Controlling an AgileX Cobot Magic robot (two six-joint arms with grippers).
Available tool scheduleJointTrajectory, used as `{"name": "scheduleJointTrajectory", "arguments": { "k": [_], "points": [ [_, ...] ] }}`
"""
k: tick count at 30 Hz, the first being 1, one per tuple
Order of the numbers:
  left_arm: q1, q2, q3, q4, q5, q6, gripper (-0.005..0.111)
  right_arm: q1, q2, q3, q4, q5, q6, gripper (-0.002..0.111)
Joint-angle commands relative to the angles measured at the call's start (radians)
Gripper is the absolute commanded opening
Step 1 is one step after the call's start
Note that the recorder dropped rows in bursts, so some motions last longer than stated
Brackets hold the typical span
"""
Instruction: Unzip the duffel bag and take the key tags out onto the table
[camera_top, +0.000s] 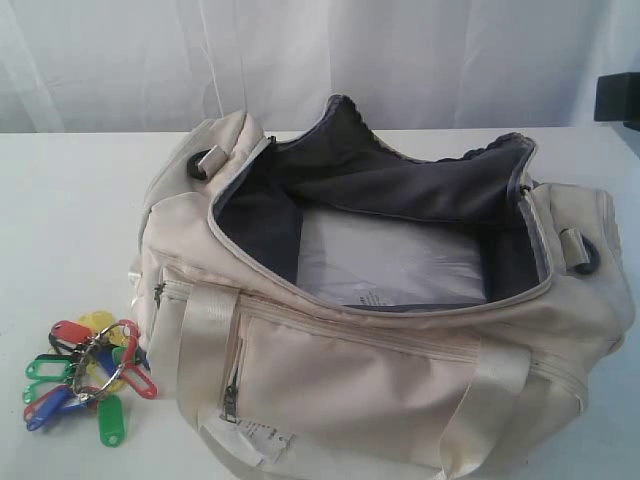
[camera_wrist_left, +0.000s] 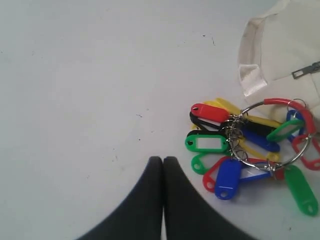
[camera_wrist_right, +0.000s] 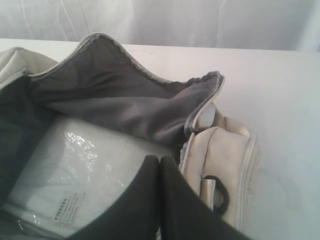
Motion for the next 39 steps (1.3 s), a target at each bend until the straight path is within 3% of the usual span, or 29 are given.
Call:
{"name": "scheduleJointTrajectory", "arguments": {
  "k": [1, 6, 39],
  "points": [
    [0.002, -0.005, 0.003, -0.013, 0.003, 0.064, 0.0, -0.001, -0.002, 0.004, -0.006, -0.008, 0.005, 0.0],
    [0.002, -0.005, 0.003, -0.054, 0.001, 0.154, 0.0, -0.001, -0.002, 0.004, -0.006, -0.008, 0.005, 0.0],
    [-0.038, -0.005, 0.003, -0.074, -0.001, 0.132, 0.0, -0.001, -0.002, 0.004, -0.006, -0.009, 0.005, 0.0]
  ]
}}
